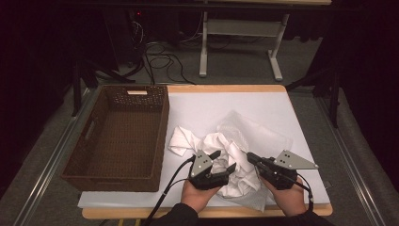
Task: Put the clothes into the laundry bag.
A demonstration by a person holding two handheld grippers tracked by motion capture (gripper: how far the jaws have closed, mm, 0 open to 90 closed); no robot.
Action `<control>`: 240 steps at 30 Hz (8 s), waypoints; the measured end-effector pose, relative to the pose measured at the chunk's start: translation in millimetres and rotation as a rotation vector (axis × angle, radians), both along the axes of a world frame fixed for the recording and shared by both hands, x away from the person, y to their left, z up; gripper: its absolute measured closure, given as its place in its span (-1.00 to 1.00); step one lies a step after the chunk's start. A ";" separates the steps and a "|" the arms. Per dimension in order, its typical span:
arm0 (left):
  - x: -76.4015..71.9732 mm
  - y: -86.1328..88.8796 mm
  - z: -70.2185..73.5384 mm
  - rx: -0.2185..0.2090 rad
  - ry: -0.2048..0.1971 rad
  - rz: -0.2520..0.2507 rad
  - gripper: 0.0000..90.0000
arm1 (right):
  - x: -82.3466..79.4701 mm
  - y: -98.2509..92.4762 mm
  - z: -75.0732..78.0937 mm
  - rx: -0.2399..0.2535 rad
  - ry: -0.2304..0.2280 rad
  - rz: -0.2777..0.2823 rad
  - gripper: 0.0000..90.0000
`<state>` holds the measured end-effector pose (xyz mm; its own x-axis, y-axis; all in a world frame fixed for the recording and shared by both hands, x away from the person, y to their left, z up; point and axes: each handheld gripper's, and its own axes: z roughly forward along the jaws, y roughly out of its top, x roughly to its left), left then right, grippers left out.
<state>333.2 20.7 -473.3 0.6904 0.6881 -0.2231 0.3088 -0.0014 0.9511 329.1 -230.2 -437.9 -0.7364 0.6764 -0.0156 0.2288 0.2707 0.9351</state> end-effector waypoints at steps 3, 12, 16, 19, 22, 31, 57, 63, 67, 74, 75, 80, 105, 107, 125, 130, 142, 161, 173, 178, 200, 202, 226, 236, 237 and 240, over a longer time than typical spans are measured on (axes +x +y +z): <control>17.8 -4.4 -0.1 -0.010 0.057 0.011 -0.41 | -0.1 0.5 -0.4 -0.002 0.001 0.003 0.99; 4.6 -14.7 -6.0 0.028 0.023 -0.041 0.86 | 0.8 1.2 -1.0 -0.004 0.004 -0.009 1.00; -10.8 -21.4 -8.6 0.054 -0.019 -0.089 0.89 | 2.8 3.3 -0.9 -0.004 0.005 -0.015 1.00; -12.3 -27.0 -11.4 0.088 -0.019 -0.116 0.90 | 3.0 5.5 -0.1 -0.001 0.006 -0.008 1.00; -6.2 -29.3 -14.1 0.110 -0.002 -0.116 0.89 | 0.5 8.3 0.9 0.002 0.000 0.010 1.00; -3.0 -34.1 -16.3 0.142 -0.012 -0.118 0.89 | -1.9 5.2 4.2 0.021 -0.004 0.016 1.00; -9.0 -38.8 -12.4 0.165 -0.042 -0.136 0.89 | 3.4 9.4 2.2 0.021 0.019 0.024 1.00; -0.2 -37.1 -13.0 0.179 -0.027 -0.114 0.88 | -3.2 11.3 4.6 0.021 0.006 0.054 0.99; 5.6 -36.1 -11.9 0.185 -0.023 -0.081 0.87 | -5.3 10.9 4.5 0.021 0.000 0.062 0.99; 14.7 -31.4 -9.4 0.173 0.008 -0.010 0.87 | -7.3 9.0 4.2 0.019 0.001 0.058 0.99; 15.2 -31.0 -9.0 0.173 0.005 0.002 0.87 | -7.0 8.9 3.7 0.013 -0.002 0.054 0.99; 15.6 -27.7 -7.3 0.159 0.005 0.045 0.80 | -5.7 7.1 2.1 0.007 -0.001 0.039 0.99; -38.5 -19.7 -48.2 0.300 0.083 -0.035 0.19 | -2.3 3.4 -4.3 0.001 0.017 0.011 0.99; -34.6 -19.6 -46.7 0.308 0.106 -0.027 0.58 | -2.3 4.4 -4.9 0.000 0.021 0.012 0.99; -22.4 -22.8 0.9 0.208 -0.049 0.000 0.82 | 3.9 5.5 -4.4 0.034 0.028 0.014 0.99; -7.8 -41.0 -15.6 0.264 -0.018 0.002 0.81 | 2.9 5.5 -5.0 0.028 0.029 0.020 0.99; 11.7 -53.2 -28.5 0.223 0.060 0.043 0.73 | -2.7 4.5 0.5 0.036 0.018 0.033 0.99; -18.6 -20.4 -47.3 0.249 0.156 -0.036 -0.21 | -2.6 4.0 -2.6 0.017 0.010 0.019 0.99; -31.8 -5.5 -25.3 0.187 0.053 -0.024 0.84 | -2.2 13.1 -2.1 0.027 0.014 0.049 0.99; -42.8 7.7 -0.8 0.139 -0.039 0.001 0.84 | -3.7 16.8 0.1 0.037 0.003 0.058 0.99; -4.1 -58.0 -24.3 0.288 -0.032 -0.041 0.84 | -6.8 7.0 0.9 0.050 0.012 0.055 1.00; -2.4 -59.3 -26.5 0.283 -0.022 -0.035 0.84 | -8.8 5.6 4.4 0.061 0.001 0.058 1.00; -35.0 5.2 -9.5 0.174 -0.037 -0.012 -0.32 | -4.1 -6.0 -1.1 0.051 0.001 0.013 0.99; 9.2 43.8 -27.2 0.212 0.071 0.155 -0.29 | -4.2 -5.1 -0.8 0.046 -0.002 0.015 0.99; 14.3 44.7 -28.8 0.207 0.086 0.162 -0.29 | -4.3 -5.1 -0.8 0.046 -0.002 0.016 0.99; 28.2 43.3 -34.7 0.208 0.134 0.166 -0.31 | -4.4 -4.9 -1.0 0.046 0.002 0.015 0.99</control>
